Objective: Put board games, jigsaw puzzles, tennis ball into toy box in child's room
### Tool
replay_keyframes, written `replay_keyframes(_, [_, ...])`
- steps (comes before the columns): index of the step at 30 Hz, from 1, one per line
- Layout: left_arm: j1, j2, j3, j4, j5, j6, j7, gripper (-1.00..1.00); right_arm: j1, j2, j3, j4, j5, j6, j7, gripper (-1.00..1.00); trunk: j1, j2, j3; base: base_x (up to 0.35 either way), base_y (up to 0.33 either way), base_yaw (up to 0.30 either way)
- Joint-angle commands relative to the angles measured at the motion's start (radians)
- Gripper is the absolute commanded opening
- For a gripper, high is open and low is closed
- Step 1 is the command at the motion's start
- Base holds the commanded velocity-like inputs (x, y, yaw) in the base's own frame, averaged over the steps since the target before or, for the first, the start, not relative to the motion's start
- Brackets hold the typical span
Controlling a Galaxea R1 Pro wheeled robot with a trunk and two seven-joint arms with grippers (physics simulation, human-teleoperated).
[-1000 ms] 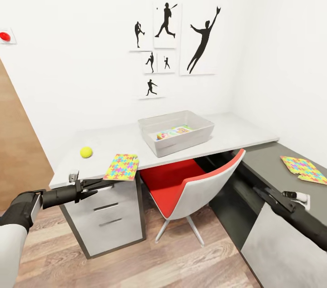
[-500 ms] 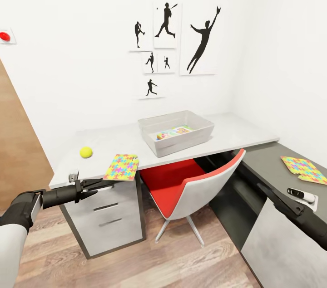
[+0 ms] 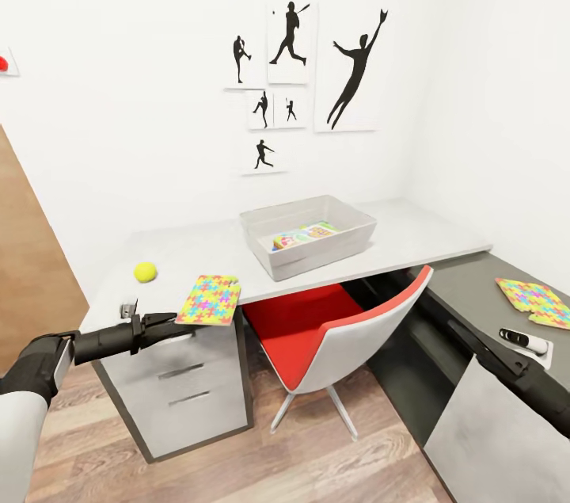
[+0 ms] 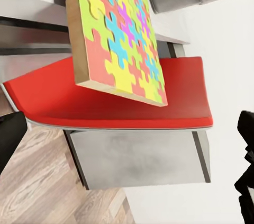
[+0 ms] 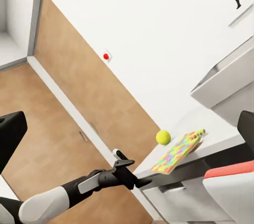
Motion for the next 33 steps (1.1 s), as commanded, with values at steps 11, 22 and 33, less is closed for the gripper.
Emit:
replay_keyframes(11, [-0.001, -0.001, 0.005, 0.000, -0.011, 0.011, -0.008, 1.00, -0.001, 0.000, 0.000, 0.000, -0.001, 0.009, 0.002, 1.00, 0.000, -0.001, -0.001, 0.033, 0.000, 0.000])
replay_keyframes(22, [-0.001, -0.002, 0.004, 0.000, -0.011, 0.011, -0.008, 1.00, -0.001, 0.000, 0.000, 0.000, -0.001, 0.008, 0.001, 1.00, 0.000, -0.001, -0.001, 0.001, -0.082, 0.000])
replay_keyframes(33, [-0.001, -0.003, 0.004, 0.000, -0.011, 0.011, -0.008, 1.00, -0.001, 0.000, 0.001, 0.000, -0.001, 0.007, 0.001, 1.00, 0.000, -0.001, -0.001, 0.000, -0.014, 0.000])
